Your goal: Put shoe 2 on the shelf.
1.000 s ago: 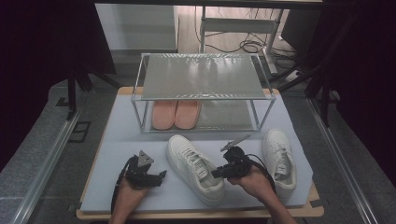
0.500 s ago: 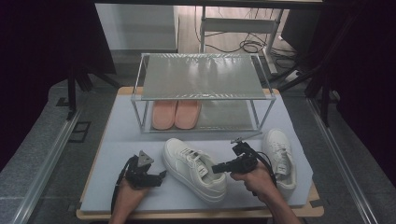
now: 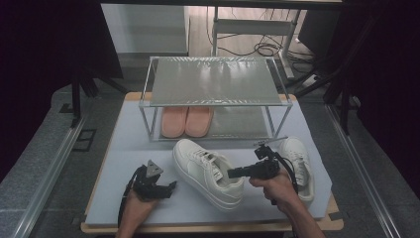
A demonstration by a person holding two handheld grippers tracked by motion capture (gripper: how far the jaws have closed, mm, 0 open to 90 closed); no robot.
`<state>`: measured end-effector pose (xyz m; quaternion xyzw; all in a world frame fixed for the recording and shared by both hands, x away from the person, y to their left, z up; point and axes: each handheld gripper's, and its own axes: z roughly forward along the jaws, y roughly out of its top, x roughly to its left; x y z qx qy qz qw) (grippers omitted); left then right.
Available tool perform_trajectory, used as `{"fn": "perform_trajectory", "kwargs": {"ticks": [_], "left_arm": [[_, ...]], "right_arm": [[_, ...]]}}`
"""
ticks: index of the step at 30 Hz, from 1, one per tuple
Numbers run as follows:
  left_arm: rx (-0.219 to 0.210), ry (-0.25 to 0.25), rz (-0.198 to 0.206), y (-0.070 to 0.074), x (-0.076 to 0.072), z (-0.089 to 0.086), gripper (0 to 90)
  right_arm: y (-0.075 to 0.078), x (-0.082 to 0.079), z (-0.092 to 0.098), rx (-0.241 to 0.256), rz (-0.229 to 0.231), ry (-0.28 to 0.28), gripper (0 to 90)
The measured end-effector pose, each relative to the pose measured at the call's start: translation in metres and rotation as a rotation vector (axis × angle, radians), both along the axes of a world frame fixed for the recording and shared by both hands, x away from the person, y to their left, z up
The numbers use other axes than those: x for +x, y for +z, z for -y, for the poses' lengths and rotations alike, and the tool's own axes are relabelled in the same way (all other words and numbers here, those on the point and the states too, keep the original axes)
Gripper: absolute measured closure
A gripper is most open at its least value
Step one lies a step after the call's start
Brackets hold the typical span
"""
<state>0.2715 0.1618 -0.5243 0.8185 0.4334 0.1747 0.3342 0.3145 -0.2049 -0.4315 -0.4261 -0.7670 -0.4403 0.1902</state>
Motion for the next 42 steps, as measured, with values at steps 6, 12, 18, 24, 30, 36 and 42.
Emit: {"fn": "perform_trajectory", "kwargs": {"ticks": [6, 12, 18, 24, 30, 36, 42], "left_arm": [[0.006, -0.001, 0.0, 0.0, 0.0, 0.0, 14.2], [0.01, 0.0, 0.008, 0.0, -0.001, 0.0, 14.2], [0.009, 0.0, 0.009, 0.0, -0.001, 0.001, 14.2], [0.011, -0.003, 0.006, 0.0, -0.001, 0.0, 14.2], [0.008, -0.003, 0.003, 0.0, 0.0, 0.0, 14.2], [-0.002, 0.003, 0.004, 0.0, 0.0, 0.001, 14.3], [-0.002, 0.0, -0.001, 0.0, 0.0, 0.0, 14.3]], "right_arm": [[0.014, 0.002, 0.005, 0.053, 0.001, -0.006, 82.3], [0.026, 0.006, 0.01, 0.107, -0.001, -0.008, 82.1], [0.035, 0.008, 0.014, 0.165, -0.006, -0.011, 82.1], [0.045, 0.009, 0.016, 0.203, -0.005, -0.009, 82.1], [0.054, 0.012, 0.017, 0.241, -0.023, -0.014, 82.2], [0.063, 0.017, 0.017, 0.296, -0.04, -0.02, 82.2], [0.079, 0.023, 0.015, 0.337, -0.024, -0.041, 82.2]]}}
